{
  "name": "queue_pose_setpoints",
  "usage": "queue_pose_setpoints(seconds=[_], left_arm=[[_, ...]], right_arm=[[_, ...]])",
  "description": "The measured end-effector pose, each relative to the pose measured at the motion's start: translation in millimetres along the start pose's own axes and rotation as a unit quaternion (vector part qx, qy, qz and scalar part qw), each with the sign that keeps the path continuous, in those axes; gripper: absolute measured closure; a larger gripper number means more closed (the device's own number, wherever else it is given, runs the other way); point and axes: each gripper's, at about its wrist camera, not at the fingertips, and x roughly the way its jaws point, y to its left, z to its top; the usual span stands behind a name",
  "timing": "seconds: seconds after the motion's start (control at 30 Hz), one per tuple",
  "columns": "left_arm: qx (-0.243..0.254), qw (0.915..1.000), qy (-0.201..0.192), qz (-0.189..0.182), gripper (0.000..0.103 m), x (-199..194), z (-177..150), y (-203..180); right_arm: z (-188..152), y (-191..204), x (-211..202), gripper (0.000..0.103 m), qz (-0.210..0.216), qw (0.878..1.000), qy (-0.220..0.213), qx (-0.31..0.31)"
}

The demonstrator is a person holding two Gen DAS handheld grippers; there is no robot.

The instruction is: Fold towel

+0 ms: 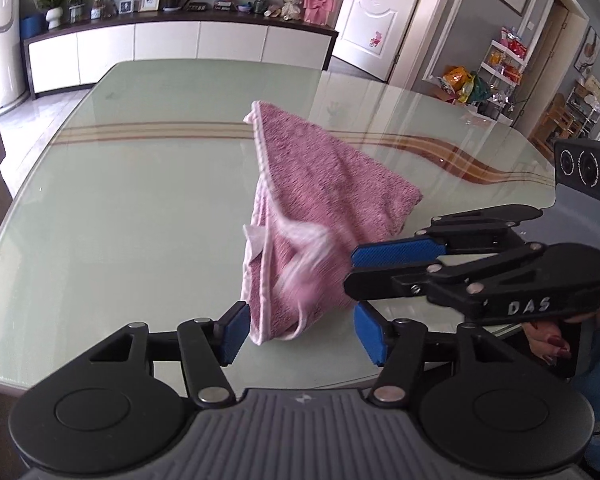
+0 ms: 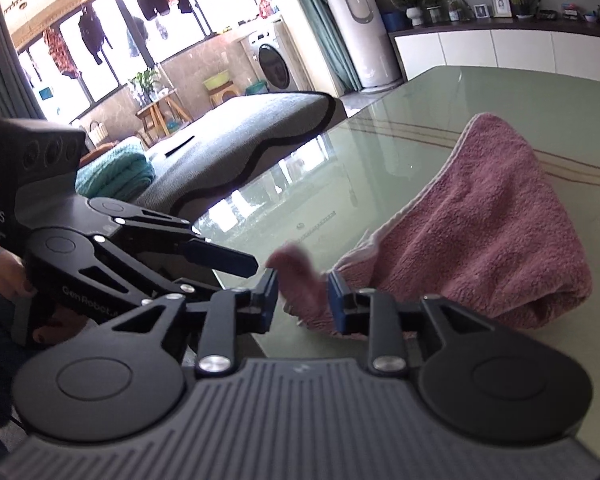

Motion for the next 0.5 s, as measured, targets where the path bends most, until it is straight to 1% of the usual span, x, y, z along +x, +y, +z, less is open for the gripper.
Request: queue_pose_setpoints(seconds=[0.13, 0.23, 0.33, 0.37, 0.43, 0.47, 0.5], left_arm=[[0.013, 0.9999, -0.008, -0.006, 0.041, -1, 6, -8], [0.019, 0.9998, -0.011, 0.002, 0.041, 2, 8, -8], [0.008, 0.9999, 0.002, 0.007, 0.042, 14, 7, -1], [0.003, 0.9999, 0.008, 0.009, 0.043, 19, 7, 3], [-0.002, 0.9997, 0.019, 0.016, 0.045, 29, 7, 8], [-0.005, 0.9997, 0.019, 0.016, 0.046, 31, 7, 10], [-0.008, 0.9997, 0.018, 0.016, 0.047, 32, 8, 12]], right_arm=[[-2, -17, -9, 0.072, -0.058, 0.998, -0.015, 0.01], [-4, -30, -16, 0.072, -0.101, 0.994, -0.026, 0.018], [-6, -43, -23, 0.072, -0.144, 0.989, -0.037, 0.025], [-6, -47, -26, 0.071, -0.158, 0.986, -0.04, 0.028], [-7, -56, -31, 0.062, -0.186, 0.981, -0.048, 0.033], [-8, -60, -32, 0.06, -0.198, 0.978, -0.05, 0.035], [-12, -62, -30, 0.057, -0.197, 0.979, -0.042, 0.034]])
